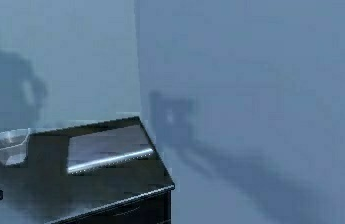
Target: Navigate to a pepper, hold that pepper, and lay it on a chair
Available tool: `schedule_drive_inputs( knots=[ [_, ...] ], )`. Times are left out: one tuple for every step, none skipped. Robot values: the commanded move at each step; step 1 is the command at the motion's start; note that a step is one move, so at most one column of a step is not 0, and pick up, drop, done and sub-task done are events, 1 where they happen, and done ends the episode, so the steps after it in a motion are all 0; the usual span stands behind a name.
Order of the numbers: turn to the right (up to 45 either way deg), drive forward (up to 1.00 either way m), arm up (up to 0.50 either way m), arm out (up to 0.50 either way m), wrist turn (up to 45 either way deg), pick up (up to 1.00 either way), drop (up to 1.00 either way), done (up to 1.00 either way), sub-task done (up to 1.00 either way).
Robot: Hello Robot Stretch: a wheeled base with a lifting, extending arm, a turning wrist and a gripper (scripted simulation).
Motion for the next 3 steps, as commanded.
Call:
schedule_drive_inputs(
  knots=[
    [-45.0,0.0,0.0,0.0,0.0,0.0,0.0,0.0,0.0],
    [-45.0,0.0,0.0,0.0,0.0,0.0,0.0,0.0,0.0],
    [-45.0,0.0,0.0,0.0,0.0,0.0,0.0,0.0,0.0]
  ],
)
